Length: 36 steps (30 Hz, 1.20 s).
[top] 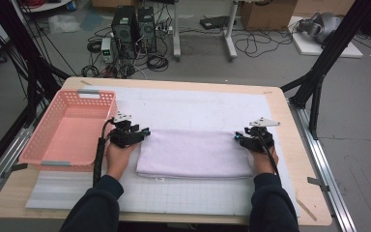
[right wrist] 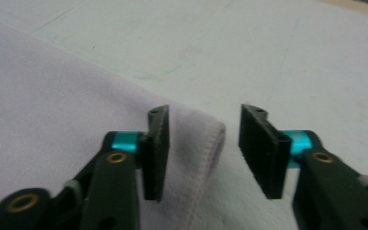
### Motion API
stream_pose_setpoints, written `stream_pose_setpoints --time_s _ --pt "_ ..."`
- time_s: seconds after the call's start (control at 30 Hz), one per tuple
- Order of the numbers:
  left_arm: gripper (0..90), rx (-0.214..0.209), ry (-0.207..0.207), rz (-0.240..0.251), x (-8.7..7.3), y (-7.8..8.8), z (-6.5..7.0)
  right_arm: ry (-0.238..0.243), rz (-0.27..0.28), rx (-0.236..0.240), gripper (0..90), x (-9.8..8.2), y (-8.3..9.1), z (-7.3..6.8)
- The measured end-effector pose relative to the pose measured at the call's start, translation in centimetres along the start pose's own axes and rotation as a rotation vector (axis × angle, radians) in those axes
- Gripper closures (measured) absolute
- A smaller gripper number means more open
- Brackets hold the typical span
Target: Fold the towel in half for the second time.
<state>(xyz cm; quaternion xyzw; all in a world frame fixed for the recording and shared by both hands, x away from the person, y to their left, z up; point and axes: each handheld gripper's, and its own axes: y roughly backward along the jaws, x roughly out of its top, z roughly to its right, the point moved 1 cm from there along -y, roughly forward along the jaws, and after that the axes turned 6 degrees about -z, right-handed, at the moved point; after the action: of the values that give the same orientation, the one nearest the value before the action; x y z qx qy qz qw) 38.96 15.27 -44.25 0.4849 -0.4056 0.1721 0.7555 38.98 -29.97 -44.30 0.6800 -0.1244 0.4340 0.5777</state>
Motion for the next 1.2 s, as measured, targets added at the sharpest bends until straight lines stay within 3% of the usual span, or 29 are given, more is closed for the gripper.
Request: stream_pose_setpoints --time_s 0.1,0.2,0.23,0.3,0.33,0.37,0.43,0.53,0.6,0.67,0.73,0.83,0.9,1.07,1.2 --pt "58.6 -0.038 -0.063 -0.003 -0.2 1.0 0.9 0.0 0.039 0.009 48.1 -0.2 1.6 -0.1" --pt "65.8 -0.046 -0.128 -0.008 -0.8 1.4 2.1 -0.001 0.07 0.053 49.1 -0.7 2.9 -0.5" --pt "68.1 -0.048 -0.145 -0.018 -1.0 1.4 2.5 -0.007 0.073 0.084 49.6 -1.0 3.3 -0.7" --pt "76.6 -0.034 -0.2 -0.086 -1.4 1.0 3.1 -0.001 0.083 0.162 49.6 -1.8 3.8 -1.2" --pt "76.9 -0.034 -0.2 -0.086 -1.4 1.0 3.1 0.006 0.076 0.213 49.4 -2.2 3.9 -1.6" --pt "77.0 -0.005 -0.223 -0.127 -1.7 0.6 3.4 0.022 0.064 0.236 49.4 -2.6 4.0 -1.9" --pt "76.9 0.007 -0.205 -0.121 -2.0 0.4 3.4 0.057 0.031 0.262 49.7 -3.3 4.0 -2.5" --pt "75.6 0.008 -0.186 -0.109 -2.4 0.4 3.2 0.068 -0.016 0.294 50.0 -3.9 3.6 -2.7" --pt "73.1 0.009 -0.181 -0.111 -2.5 0.7 3.2 0.09 -0.044 0.296 49.7 -4.4 3.5 -2.7" --pt "67.4 0.003 -0.134 -0.121 -2.4 1.4 3.2 0.101 -0.049 0.293 49.8 -4.8 3.9 -2.5" --pt "60.9 -0.033 -0.108 -0.12 -2.4 2.3 3.5 0.115 -0.057 0.275 49.5 -4.9 4.4 -2.3" --pt "57.3 -0.108 -0.114 -0.074 -3.0 3.6 4.3 0.101 -0.034 0.273 48.3 -5.2 6.0 -2.3" --pt "57.2 -0.159 -0.125 -0.083 -3.7 3.8 4.7 0.11 -0.019 0.288 48.8 -5.5 6.7 -2.4" --pt "60.7 -0.146 -0.139 -0.131 -4.8 3.7 4.9 0.155 -0.071 0.311 49.9 -7.1 7.0 -3.1" --pt "63.0 -0.105 -0.196 -0.135 -5.6 4.3 5.0 0.147 -0.075 0.291 47.9 -7.7 7.5 -2.8"
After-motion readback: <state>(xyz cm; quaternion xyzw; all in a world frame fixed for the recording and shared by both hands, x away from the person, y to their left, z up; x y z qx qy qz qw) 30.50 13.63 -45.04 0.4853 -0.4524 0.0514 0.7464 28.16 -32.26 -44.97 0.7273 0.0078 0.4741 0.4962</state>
